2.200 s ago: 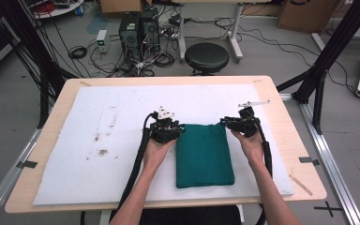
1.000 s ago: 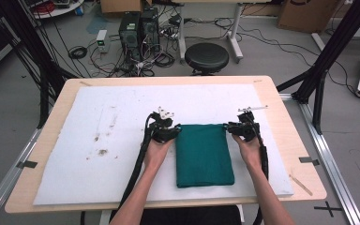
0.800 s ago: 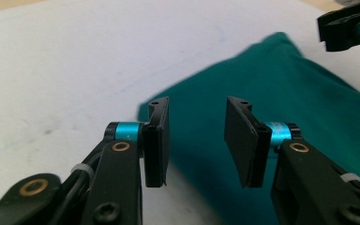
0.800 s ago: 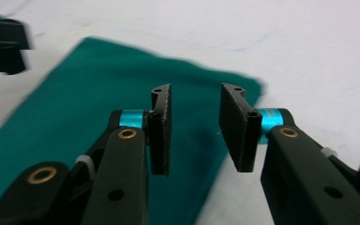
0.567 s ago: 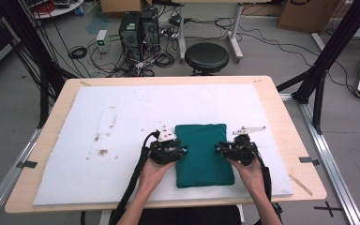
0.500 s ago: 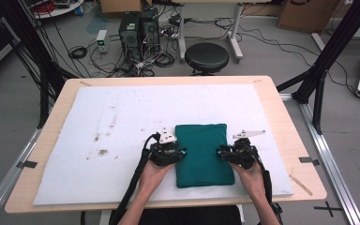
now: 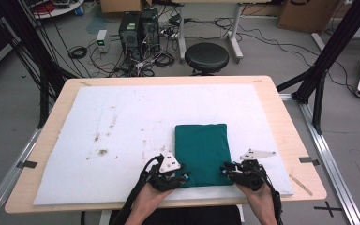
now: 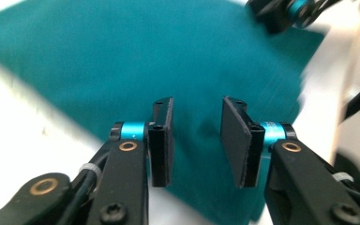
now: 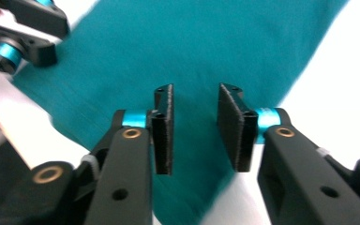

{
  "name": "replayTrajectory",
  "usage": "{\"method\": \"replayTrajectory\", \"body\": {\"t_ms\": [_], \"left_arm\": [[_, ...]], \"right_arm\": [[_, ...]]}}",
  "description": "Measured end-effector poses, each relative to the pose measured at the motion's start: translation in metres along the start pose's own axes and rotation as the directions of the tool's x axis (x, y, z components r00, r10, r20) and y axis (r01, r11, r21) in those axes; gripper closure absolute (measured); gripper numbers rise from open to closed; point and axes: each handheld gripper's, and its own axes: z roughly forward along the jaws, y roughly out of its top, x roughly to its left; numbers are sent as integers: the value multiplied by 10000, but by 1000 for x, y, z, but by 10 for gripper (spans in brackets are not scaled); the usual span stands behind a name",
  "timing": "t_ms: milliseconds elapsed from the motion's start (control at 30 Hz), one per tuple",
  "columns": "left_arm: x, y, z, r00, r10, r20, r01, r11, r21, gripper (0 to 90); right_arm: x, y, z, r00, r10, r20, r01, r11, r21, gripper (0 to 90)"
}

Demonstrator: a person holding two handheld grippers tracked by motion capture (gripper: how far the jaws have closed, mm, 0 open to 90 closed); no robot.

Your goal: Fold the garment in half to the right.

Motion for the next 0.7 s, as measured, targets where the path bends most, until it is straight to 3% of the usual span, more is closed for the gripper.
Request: {"method": "replayTrajectory", "body": {"t_ms": [67,200,267,333,533,700], "left_arm": [[-2,-7,1,9997,141,-201,-140,9999,70,656],[2,-12,-4,9998,-199,43,199,9998,-36,658],[6,-10,-8,9987,-418,287,422,9990,-139,628],[10,-8,-16,9978,-585,302,603,9962,-628,582],[30,-2,-33,9946,-986,-338,936,9874,-1278,419],[49,-3,-51,9845,-1526,-863,1336,9717,-1946,363]], "right_arm": [[-2,-5,1,10000,24,-31,-23,10000,74,732],[-5,-12,-4,10000,49,39,-49,10000,-1,756],[-6,-12,-6,9998,195,22,-194,9998,-77,691],[-7,-10,-9,9991,431,20,-431,9988,-237,611],[-12,-5,-15,9958,895,203,-874,9924,-870,404],[-14,-1,-19,9957,890,267,-847,9873,-1344,324]]}}
